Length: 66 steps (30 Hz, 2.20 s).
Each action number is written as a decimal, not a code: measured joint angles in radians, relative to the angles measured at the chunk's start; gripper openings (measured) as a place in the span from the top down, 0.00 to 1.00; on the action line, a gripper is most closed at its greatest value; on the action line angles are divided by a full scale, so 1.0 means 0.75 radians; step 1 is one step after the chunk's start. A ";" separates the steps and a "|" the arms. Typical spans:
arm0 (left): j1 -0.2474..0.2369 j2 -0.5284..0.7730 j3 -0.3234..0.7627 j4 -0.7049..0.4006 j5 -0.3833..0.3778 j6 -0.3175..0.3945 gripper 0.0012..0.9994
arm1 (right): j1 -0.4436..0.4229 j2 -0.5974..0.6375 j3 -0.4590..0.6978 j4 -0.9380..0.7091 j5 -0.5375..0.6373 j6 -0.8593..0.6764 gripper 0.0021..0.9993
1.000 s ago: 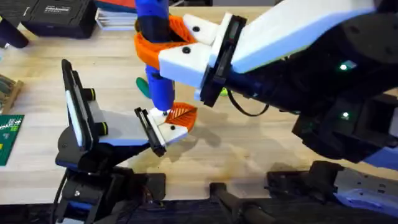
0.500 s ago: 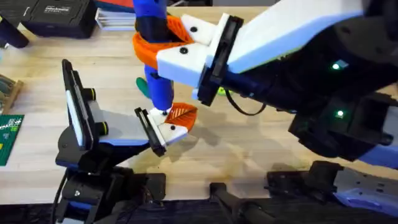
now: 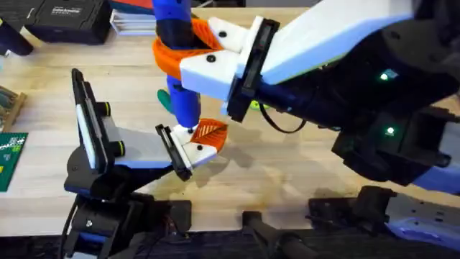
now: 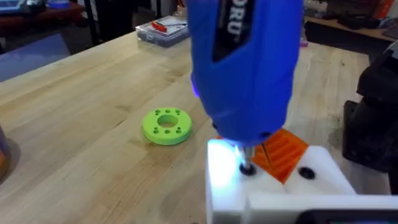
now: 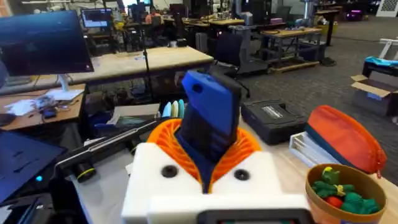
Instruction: Pick up the gripper from the table and insert it into the empty holder that is missing its gripper. Then pick up a screw, insert it into the mounting hole, and use the screwdriver to tighten it. Finally, clean up the table by picking up the vegetable and placing it into the bucket.
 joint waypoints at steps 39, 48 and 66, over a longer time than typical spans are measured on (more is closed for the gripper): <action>0.000 -0.001 0.000 0.001 0.000 0.001 1.00 | -0.811 0.247 -0.005 -0.605 0.555 -1.566 0.97; 0.000 -0.001 0.000 0.001 -0.001 0.001 1.00 | -0.890 0.568 -0.005 -0.603 0.564 -1.612 0.97; 0.000 -0.001 0.000 0.001 0.000 0.001 1.00 | -0.877 0.528 0.006 -0.760 0.589 -1.357 0.01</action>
